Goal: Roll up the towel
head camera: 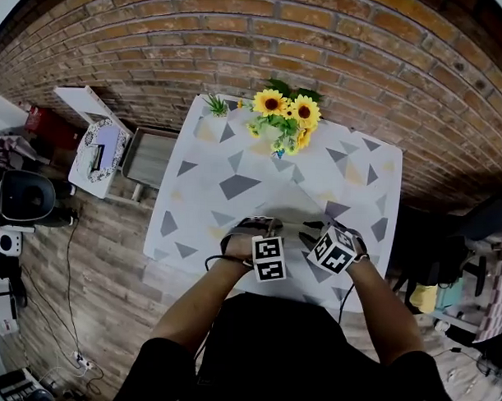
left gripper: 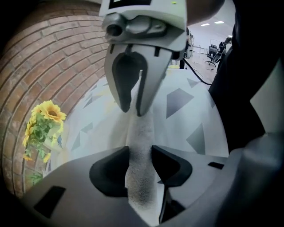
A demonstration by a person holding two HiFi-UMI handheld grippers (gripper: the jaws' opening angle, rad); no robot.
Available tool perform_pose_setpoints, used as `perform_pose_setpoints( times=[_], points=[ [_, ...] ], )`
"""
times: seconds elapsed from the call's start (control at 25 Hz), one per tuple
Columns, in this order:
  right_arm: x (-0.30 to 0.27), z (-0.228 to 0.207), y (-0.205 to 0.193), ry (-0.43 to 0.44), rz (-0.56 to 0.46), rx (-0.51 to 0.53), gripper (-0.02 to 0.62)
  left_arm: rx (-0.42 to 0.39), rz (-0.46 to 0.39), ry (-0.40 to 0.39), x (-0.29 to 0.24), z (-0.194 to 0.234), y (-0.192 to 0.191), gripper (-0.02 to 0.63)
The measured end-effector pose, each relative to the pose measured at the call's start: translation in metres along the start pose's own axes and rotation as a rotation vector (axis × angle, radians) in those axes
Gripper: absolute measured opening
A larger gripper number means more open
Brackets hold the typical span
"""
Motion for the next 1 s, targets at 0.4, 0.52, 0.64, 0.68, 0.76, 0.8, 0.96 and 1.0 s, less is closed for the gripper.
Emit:
perform_pose_setpoints(
  times=[0.4, 0.52, 0.64, 0.68, 0.76, 0.8, 0.96, 1.0],
  points=[
    [-0.025, 0.001, -0.003, -0.029, 0.119, 0.09, 0.18, 0.061, 0.006, -0.007, 0.0, 0.018, -0.004, 0.178],
    [-0.021, -0.006, 0.001, -0.008, 0.096, 0.066, 0.125, 0.047, 0.009, -0.001, 0.001, 0.019, -0.006, 0.191],
    [-0.017, -0.009, 0.002, 0.028, 0.078, 0.024, 0.101, 0.039, 0.029, -0.001, -0.003, 0.021, -0.011, 0.202],
    [-0.016, -0.009, 0.002, 0.037, 0.075, 0.014, 0.101, 0.042, 0.036, -0.004, -0.004, 0.021, -0.012, 0.202],
    [-0.015, -0.006, 0.002, 0.054, 0.069, -0.001, 0.097, 0.053, 0.041, -0.016, -0.006, 0.019, -0.015, 0.199],
    [-0.016, -0.004, 0.001, 0.062, 0.066, -0.007, 0.095, 0.055, 0.04, -0.023, -0.006, 0.018, -0.015, 0.183],
    [-0.015, 0.008, -0.003, 0.103, 0.055, -0.022, 0.094, 0.047, 0.039, -0.082, 0.002, 0.007, -0.014, 0.108],
    [-0.014, 0.014, -0.004, 0.122, 0.057, -0.02, 0.092, 0.043, 0.039, -0.108, 0.006, 0.003, -0.014, 0.104]
  ],
)
Point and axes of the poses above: the fingertips, and each gripper's own axes: x backward along the fingers, z to its left, y out of its top, the point moved 8 cm from there along x, backward along the fingers, and after that the axes turned 13 degrees about y, right-handed, at the moved point
